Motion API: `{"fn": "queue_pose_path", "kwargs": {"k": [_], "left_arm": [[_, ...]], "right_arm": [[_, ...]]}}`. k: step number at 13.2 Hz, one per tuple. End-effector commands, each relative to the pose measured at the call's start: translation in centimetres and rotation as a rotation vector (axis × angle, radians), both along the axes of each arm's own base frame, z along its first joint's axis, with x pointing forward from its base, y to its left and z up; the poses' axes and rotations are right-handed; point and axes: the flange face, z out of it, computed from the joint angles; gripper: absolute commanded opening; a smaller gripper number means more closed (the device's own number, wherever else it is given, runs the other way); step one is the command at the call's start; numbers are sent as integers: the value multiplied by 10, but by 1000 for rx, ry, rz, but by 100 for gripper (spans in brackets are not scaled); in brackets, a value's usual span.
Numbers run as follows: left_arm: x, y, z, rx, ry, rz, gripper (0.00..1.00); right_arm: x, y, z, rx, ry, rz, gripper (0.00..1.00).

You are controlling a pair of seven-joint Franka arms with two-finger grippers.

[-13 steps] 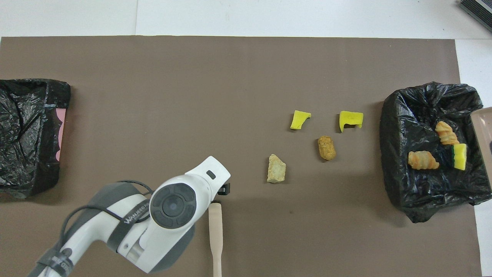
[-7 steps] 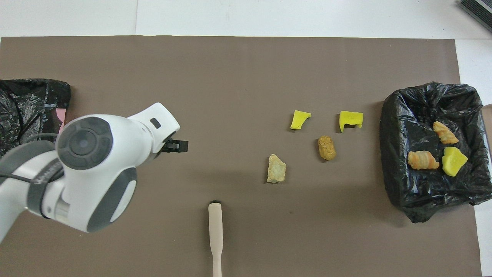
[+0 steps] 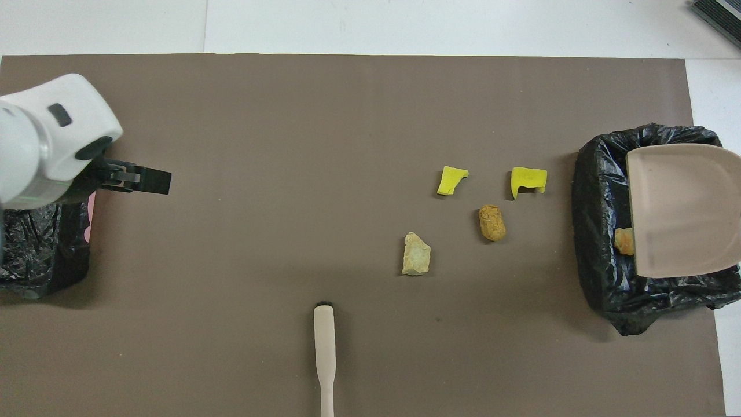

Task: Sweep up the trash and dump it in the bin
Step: 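Return the dustpan to the table center and release it with the right gripper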

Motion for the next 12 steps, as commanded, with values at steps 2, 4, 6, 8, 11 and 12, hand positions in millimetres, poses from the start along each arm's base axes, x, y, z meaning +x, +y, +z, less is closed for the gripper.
{"fn": "queue_pose_path", "kwargs": {"k": [2,4,6,8,11,12], "left_arm": [[4,45,23,-39,54,-24,100],[1,47,29,-42,43,-33,100],[1,50,31,-41,35,-25,100],[1,51,31,-43,35,-23,100],[1,57,32,-42,31,-11,100],[1,57,31,-36,35,-10,100]], "right_arm": [[-1,56,-28,114,-28,-91,0],[3,90,-56,180,-35,-189,0],[11,121,-83,241,-41,-305,0],[14,160,-100,268,-60,-416,0],[11,231,-111,298,-121,-611,0],[8,255,-117,282,-150,-699,0]]}}
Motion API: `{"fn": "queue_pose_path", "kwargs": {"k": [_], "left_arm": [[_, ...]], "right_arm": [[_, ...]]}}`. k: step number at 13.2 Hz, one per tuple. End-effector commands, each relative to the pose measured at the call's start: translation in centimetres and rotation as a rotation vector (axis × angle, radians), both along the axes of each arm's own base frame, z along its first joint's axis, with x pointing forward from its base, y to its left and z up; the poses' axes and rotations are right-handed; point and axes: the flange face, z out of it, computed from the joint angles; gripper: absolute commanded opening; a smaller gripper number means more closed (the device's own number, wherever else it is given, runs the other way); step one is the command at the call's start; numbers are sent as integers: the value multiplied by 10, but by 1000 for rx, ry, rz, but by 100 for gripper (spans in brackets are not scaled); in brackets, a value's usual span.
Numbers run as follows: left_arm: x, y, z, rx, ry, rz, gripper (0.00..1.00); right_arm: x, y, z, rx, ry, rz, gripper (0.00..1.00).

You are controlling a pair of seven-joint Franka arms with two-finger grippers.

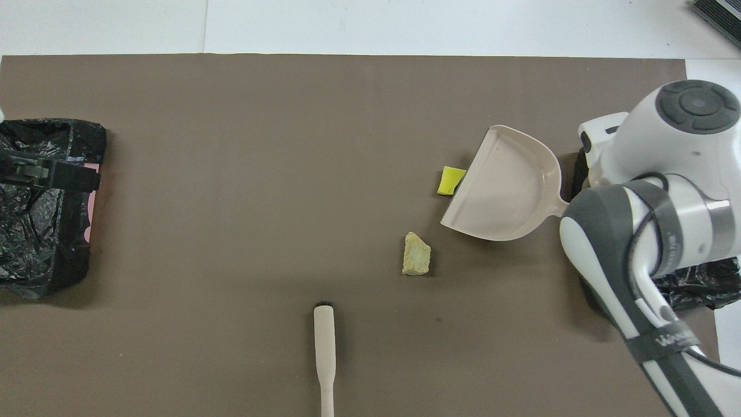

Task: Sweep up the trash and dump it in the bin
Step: 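Return the dustpan to the table center and release it with the right gripper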

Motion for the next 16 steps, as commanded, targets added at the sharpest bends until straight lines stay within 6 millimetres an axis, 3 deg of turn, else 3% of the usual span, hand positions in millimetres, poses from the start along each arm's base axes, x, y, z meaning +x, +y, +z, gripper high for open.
{"fn": "queue_pose_path", "kwargs": {"k": [1,4,6,9,11,13,16], "left_arm": [[1,10,4,-2,15,6,100],[3,29,4,-11,15,35,100],[1,26,3,-10,26,10,100],[0,32,6,-5,22,-9,100],[1,44,4,-8,25,-22,100],[-2,44,5,-9,22,-24,100],[-4,43,6,-10,24,-16,100]], "right_arm": [[-6,56,-8,-1,-38,-204,0],[-9,117,-25,60,-64,-399,0],[-9,156,-28,91,-100,-592,0],[1,211,-39,113,-122,-749,0],[8,252,-58,109,-115,-880,0],[26,276,-62,135,-137,-955,0],[34,315,-80,190,-122,-993,0]]}}
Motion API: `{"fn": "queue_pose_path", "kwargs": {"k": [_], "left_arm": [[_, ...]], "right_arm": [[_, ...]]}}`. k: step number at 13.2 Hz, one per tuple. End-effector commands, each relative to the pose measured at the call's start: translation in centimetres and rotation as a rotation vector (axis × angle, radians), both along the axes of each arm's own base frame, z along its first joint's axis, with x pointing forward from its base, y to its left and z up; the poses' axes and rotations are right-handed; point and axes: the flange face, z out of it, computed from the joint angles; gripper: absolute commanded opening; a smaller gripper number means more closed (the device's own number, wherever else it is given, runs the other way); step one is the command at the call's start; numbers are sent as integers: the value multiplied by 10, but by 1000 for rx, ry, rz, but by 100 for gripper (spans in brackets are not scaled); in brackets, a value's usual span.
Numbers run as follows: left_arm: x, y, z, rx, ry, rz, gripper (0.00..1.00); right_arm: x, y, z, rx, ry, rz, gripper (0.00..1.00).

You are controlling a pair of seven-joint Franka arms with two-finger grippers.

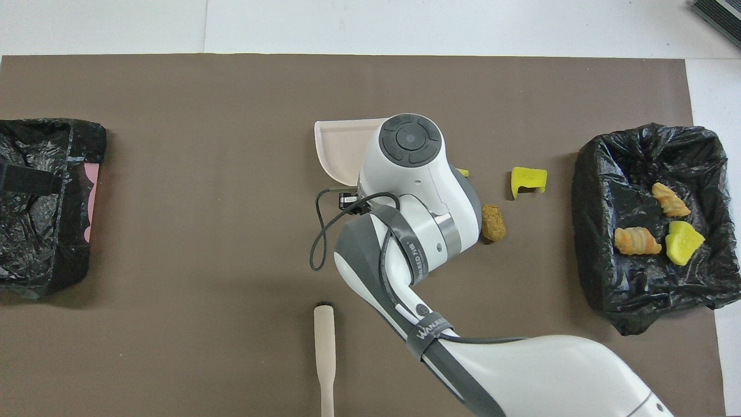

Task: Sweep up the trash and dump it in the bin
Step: 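Return the dustpan to the table center and release it with the right gripper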

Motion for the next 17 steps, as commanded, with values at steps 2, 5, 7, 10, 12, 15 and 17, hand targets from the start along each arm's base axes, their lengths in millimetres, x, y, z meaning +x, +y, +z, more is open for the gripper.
{"fn": "queue_pose_path", "kwargs": {"k": [2,5,7,10,12,15,17], "left_arm": [[-7,-2,7,-9,14,-5,100],[-7,-2,7,-9,14,-5,100],[-7,-3,7,-10,14,-5,100],[-6,-3,7,-10,9,-6,100],[-5,-2,7,-10,-5,-4,100],[1,-5,8,-10,-34,-8,100],[8,-11,5,-10,-57,-19,100]], "right_arm": [[14,35,-17,58,-36,-27,0],[12,37,-12,64,-61,-6,100],[9,29,-4,65,-36,-13,100],[-7,15,23,34,32,-4,100],[-28,24,34,15,71,11,100],[-79,37,31,-22,112,33,100],[-111,48,26,-32,116,66,100]]}}
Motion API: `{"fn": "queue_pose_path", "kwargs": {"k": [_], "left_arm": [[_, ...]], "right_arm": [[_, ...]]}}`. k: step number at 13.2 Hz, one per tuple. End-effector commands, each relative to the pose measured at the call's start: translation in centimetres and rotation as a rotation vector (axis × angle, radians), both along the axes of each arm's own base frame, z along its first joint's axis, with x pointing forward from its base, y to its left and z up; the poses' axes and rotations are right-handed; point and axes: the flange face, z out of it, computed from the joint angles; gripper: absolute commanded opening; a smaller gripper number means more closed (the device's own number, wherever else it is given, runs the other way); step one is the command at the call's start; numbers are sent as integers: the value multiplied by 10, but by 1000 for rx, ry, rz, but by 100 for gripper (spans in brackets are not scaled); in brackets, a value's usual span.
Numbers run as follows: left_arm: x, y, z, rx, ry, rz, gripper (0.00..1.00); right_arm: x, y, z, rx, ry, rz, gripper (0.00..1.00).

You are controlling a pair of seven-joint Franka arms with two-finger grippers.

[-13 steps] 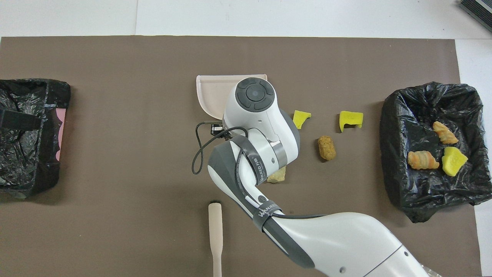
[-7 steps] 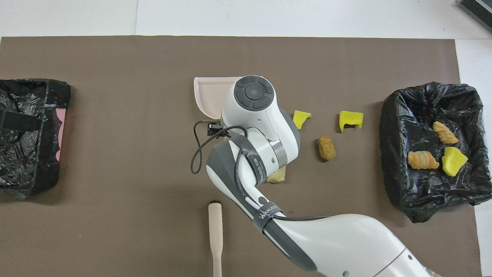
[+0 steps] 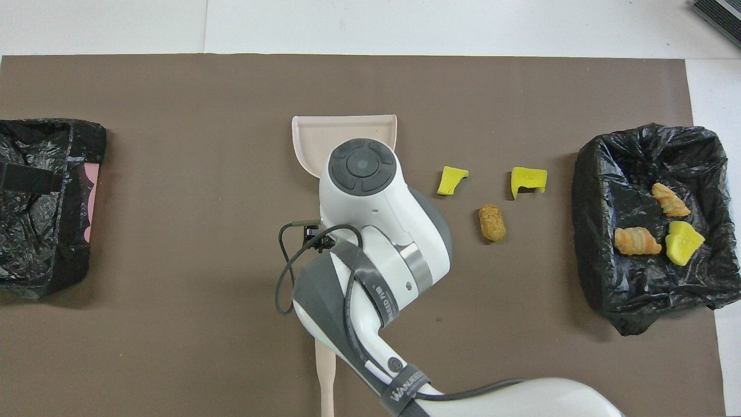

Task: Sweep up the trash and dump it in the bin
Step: 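Return the dustpan to the table center and release it with the right gripper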

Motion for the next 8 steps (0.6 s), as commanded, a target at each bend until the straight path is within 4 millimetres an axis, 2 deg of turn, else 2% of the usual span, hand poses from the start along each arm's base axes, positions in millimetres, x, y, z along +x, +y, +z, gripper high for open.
{"fn": "queue_pose_path", "kwargs": {"k": [1,3,7,8], "left_arm": [[8,-13,0,-9,-38,-22,100],[19,-34,-13,-6,-38,-55,100],[48,-105,-57,-14,-61,-100,100],[55,-125,-73,-16,-59,-121,100]], "right_arm": [[-50,3,-5,-7,16,-7,100],[-82,10,-10,-24,25,-13,100],[-145,14,-22,-17,57,19,100],[-160,15,-25,-5,82,29,100]]}}
